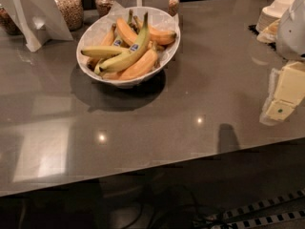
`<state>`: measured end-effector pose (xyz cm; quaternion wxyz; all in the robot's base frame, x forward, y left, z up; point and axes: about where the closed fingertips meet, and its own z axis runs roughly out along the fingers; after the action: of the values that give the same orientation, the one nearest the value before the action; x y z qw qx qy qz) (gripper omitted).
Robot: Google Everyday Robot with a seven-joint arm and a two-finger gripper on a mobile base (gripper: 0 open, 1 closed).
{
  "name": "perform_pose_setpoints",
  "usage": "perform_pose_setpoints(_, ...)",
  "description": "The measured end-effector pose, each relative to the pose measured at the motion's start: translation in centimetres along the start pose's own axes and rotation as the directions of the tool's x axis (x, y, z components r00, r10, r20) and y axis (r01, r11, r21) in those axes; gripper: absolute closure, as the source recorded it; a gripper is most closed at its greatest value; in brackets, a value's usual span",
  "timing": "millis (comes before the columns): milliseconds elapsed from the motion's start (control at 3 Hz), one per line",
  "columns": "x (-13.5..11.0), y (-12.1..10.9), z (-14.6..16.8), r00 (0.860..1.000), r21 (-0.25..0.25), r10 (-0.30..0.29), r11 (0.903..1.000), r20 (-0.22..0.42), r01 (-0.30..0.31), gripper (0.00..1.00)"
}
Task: Pick banana from white bowl
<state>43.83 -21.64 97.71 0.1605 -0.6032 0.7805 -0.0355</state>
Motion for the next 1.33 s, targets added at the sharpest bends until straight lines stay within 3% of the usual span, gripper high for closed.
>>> perform_pose_setpoints(333, 0.0, 0.0, 0.0, 1.000, 0.000, 0.000, 1.0000, 0.000, 0.000, 0.00)
perform_pose_setpoints(667, -1.1, -0.5, 0.0, 0.999, 0.027, -0.028, 0.9993, 0.043, 0.026, 0.00)
perform_pose_setpoints(1000, -3.8, -2.0, 0.3, 0.985, 0.082, -0.104, 0.9923, 0.140, 0.093, 0.00)
perform_pose_setpoints(1333, -7.0, -3.9, 0.6, 0.950, 0.148, -0.204, 0.9739, 0.235, 0.173, 0.00)
